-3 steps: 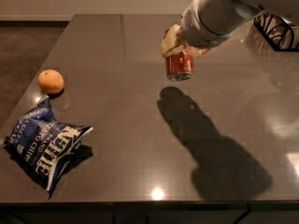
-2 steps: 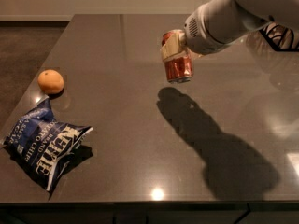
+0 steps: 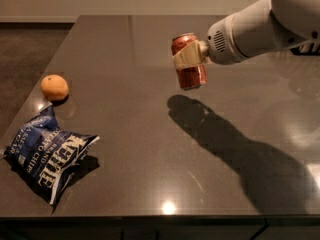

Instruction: Place coke can upright

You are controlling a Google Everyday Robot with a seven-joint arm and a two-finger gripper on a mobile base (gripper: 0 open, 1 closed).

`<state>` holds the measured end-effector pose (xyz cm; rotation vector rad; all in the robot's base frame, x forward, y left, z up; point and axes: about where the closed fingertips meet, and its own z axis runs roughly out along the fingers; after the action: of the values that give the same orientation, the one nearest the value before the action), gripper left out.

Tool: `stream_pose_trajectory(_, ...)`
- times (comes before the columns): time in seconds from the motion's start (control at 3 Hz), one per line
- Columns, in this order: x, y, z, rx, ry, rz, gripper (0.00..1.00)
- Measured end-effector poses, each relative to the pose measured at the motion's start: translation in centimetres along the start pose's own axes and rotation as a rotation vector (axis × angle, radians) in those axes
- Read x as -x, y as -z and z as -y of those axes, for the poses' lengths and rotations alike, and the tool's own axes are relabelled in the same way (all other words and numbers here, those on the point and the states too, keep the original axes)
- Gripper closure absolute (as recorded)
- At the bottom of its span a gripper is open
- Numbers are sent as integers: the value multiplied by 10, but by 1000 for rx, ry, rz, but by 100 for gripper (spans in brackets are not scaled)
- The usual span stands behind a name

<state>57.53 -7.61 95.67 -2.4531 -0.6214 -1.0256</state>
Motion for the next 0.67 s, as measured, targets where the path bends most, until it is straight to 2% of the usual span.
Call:
stream_pose_trajectory(0.33,-4,5,5,-15,136,-65,100)
stream_pose_trajectory(0.67,-4,4,6,-15,133,-64,100)
